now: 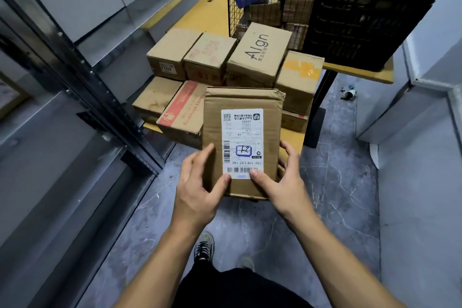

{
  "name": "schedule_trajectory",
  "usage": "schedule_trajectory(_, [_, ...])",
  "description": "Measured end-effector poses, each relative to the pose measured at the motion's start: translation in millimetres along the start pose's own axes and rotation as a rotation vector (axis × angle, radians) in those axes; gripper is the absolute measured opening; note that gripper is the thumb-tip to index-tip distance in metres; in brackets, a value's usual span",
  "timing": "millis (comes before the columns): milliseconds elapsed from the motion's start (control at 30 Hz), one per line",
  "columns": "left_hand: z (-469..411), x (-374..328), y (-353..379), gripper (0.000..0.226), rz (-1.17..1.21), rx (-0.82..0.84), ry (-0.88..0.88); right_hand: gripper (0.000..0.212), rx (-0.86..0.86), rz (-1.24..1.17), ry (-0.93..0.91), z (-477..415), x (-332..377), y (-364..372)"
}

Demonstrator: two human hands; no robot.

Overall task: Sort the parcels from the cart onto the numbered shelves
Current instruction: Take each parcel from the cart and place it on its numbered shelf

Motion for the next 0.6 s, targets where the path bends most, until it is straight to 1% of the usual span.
schedule_trajectory(133, [24,13,-16,0.063,-0.019,-0.041,-0.061,0.08,0.042,0.004,0.002,12,1,19])
schedule_trajectory(333, [57,31,-56,0.062,-0.022,-0.149,-0.154,0.076,0.16,-0.032,-0.024,26,9,62])
schedule_trajectory(500, [87,43,-108,0.052,-0.027,-0.294,-0.184,0.071,0.262,-0.125,-0.045,40,21,114])
schedule_trajectory(600, [122,56,-153,0.045,-0.07,-0.404,-0.22,0.071,0.378,-0.146,-0.074,64,32,154])
Point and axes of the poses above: each hand's wrist, its own z-axis away from the middle knuckle, its own y-axis out of the palm, x = y × z, the point moved 5 cm from there along -z, towards the middle knuckle, and after that the axes turned 8 degrees about -y, right-handed, at the moved point
